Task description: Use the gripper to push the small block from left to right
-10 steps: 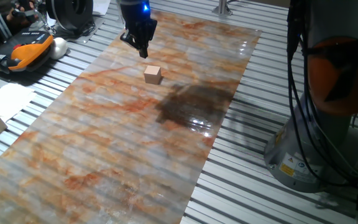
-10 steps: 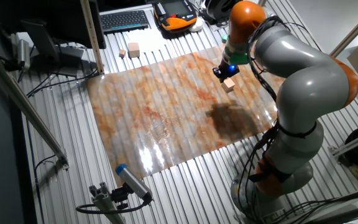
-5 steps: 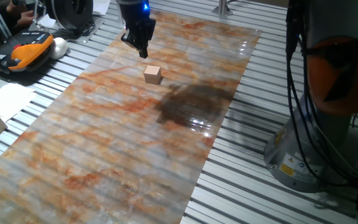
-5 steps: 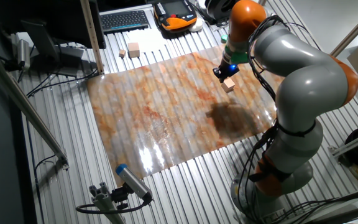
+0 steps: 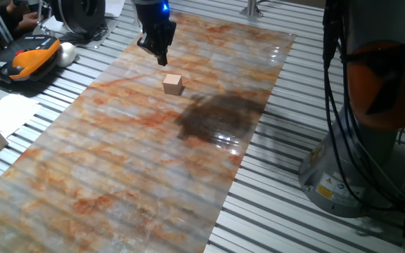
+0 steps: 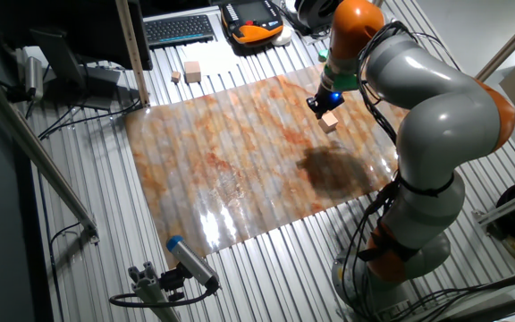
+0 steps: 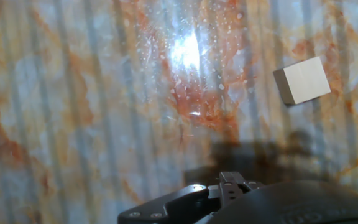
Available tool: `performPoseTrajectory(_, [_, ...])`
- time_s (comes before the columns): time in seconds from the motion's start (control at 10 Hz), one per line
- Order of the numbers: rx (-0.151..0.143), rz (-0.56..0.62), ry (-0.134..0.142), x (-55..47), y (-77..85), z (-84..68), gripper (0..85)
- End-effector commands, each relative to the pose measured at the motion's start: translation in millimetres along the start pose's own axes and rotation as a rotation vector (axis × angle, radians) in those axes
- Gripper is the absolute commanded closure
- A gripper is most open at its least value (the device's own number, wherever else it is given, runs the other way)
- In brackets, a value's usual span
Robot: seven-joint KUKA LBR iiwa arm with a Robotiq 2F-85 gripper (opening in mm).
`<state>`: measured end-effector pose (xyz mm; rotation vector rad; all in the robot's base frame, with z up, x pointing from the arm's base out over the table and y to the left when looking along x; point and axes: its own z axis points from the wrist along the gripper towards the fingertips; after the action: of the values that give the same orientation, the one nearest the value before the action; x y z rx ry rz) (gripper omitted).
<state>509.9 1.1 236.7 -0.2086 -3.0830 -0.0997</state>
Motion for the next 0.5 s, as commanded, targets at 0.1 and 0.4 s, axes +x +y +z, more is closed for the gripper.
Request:
performPoseTrajectory(0.1, [-0.026, 0.058, 0.032, 0.1, -0.1, 0.0, 85.0])
performPoseTrajectory(0.4, [-0.026, 0.137, 0.036, 0.1, -0.1, 0.0, 85.0])
